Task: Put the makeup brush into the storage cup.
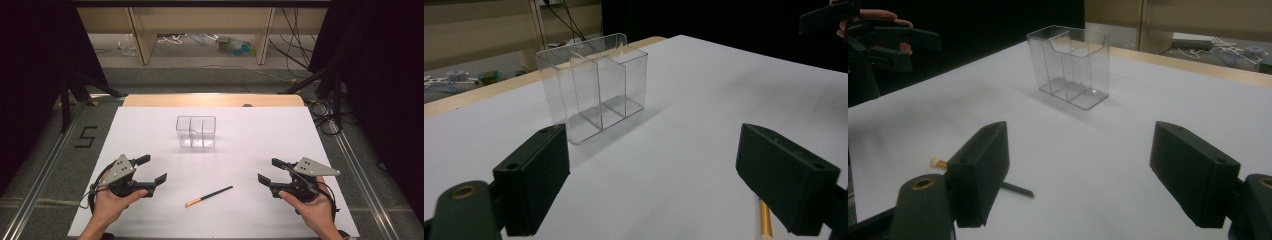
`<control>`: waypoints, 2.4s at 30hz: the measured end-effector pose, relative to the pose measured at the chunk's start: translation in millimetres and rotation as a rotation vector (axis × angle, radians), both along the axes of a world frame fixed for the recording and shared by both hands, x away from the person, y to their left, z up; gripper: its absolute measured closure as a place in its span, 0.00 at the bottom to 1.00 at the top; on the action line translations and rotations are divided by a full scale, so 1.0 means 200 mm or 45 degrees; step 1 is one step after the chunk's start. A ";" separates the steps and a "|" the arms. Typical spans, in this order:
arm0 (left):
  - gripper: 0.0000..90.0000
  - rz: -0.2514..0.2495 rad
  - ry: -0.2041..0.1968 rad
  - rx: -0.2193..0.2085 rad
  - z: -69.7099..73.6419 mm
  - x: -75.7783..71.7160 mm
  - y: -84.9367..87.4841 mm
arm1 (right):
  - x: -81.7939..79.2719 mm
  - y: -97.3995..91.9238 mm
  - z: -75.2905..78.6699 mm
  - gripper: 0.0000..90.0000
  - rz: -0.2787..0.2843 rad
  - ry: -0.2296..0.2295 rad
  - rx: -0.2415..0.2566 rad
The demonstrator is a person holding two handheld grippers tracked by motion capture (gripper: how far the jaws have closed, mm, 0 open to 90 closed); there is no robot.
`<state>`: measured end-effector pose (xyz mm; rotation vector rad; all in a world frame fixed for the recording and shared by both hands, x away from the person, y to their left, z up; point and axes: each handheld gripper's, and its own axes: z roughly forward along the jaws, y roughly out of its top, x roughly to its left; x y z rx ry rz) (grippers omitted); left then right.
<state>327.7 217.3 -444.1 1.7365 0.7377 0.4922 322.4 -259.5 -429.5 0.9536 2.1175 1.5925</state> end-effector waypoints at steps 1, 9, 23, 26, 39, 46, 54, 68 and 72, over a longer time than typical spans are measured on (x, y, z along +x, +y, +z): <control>0.16 0.000 -0.003 0.002 0.00 0.00 0.00 | 0.00 0.00 0.00 0.27 -0.003 0.001 -0.009; 0.17 -0.032 0.029 0.047 0.03 0.00 -0.03 | 0.00 -0.01 0.00 0.28 -0.010 0.009 -0.030; 0.31 -0.216 0.273 0.479 0.14 0.09 -0.27 | 0.03 0.01 -0.01 0.31 0.020 0.050 -0.027; 0.35 -0.259 0.304 0.568 0.15 0.11 -0.33 | 0.03 0.02 -0.01 0.31 0.021 0.037 -0.033; 0.43 -0.409 0.425 0.838 0.10 0.17 -0.62 | 0.03 0.02 -0.02 0.32 0.027 0.057 -0.063; 0.47 -0.448 0.471 0.893 0.08 0.19 -0.74 | 0.03 0.02 -0.02 0.32 0.029 0.096 -0.048; 0.52 -0.530 0.510 1.004 0.06 0.22 -0.84 | 0.03 0.01 -0.01 0.33 0.011 0.132 -0.103; 0.59 -0.597 0.602 1.121 -0.03 0.22 -0.90 | 0.04 0.02 -0.03 0.33 0.014 0.079 -0.070; 0.59 -0.610 0.616 1.141 -0.04 0.21 -0.91 | 0.04 0.02 -0.03 0.33 0.015 0.080 -0.069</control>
